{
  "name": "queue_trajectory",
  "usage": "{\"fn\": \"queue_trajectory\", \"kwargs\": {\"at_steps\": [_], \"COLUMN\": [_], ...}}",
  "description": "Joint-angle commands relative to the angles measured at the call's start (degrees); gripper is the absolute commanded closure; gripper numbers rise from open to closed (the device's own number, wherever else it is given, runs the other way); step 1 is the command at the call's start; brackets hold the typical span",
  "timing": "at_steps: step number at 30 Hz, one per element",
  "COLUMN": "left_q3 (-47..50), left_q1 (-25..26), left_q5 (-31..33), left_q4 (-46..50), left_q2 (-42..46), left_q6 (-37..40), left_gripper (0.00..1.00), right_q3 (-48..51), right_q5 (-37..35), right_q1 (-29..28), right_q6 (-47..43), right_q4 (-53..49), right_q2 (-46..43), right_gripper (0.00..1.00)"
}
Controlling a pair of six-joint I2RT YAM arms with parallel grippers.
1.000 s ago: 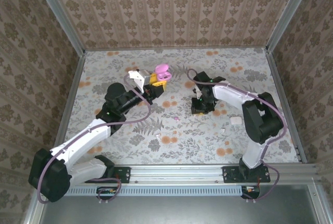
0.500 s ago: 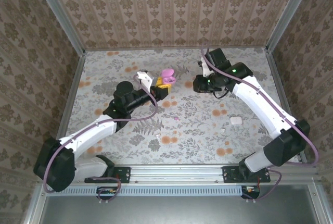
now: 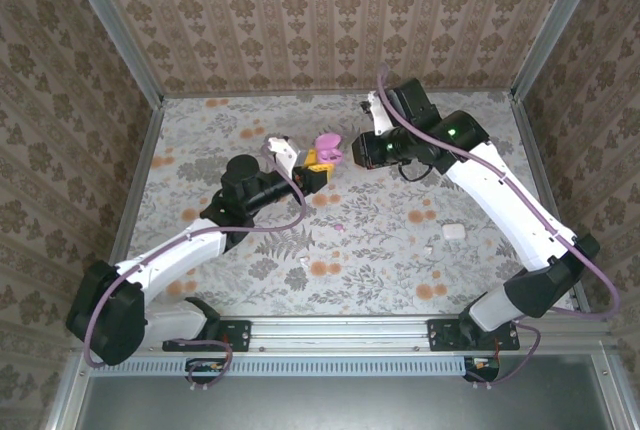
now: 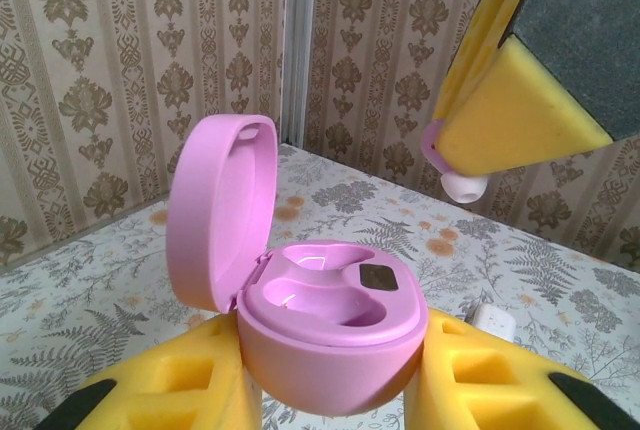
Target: Insert wireless bluetooth earbuds into charging case
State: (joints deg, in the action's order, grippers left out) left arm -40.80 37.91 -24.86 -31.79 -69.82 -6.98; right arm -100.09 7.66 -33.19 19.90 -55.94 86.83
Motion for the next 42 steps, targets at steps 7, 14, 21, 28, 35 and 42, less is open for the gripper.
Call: {"fn": "queue_trajectory", "kwargs": {"at_steps": [7,14,21,28,35,42], "left_q3": [-2.15,-2.46,-2.45,-2.69,-2.81,-2.84], "left_q1": [0.72,0.79,0.85,0.92,0.9,0.93], "left_q5": [-2.03,-2.21,-2.47,-2.56,-2.38,-2.16], "left_q4": [-1.92,-1.7,-1.71,-1.44,-1.61,-1.74], "left_q2": [-0.03,-0.14,0.12,0.24,0.21,0.3], "left_q6": [1.33,1.45,1.29,1.32,1.17,0.88], "left_gripper": [0.66,0.66,0.66,0.66,0.66,0.66], "right_q3": [-3.48,-4.89,-5.37,-6.03,-6.08,-5.99], "right_q5": [-1.18,-1.22,-1.86,-1.88,-1.99,-2.21], "right_q1": [-1.26,-1.9,-2.14,-2.23,-2.74,-3.02], "right_q6": [-1.88,-2.17,-2.63,-2.84,-3.19,-3.41], "right_q4": [-0.54,-0.04,0.11,0.08,-0.35,-0.05], "right_q2": [2.34,3.31,4.22,5.25,6.17,6.55], "right_gripper": [0.77,0.77,0.77,0.77,0.77,0.78]}}
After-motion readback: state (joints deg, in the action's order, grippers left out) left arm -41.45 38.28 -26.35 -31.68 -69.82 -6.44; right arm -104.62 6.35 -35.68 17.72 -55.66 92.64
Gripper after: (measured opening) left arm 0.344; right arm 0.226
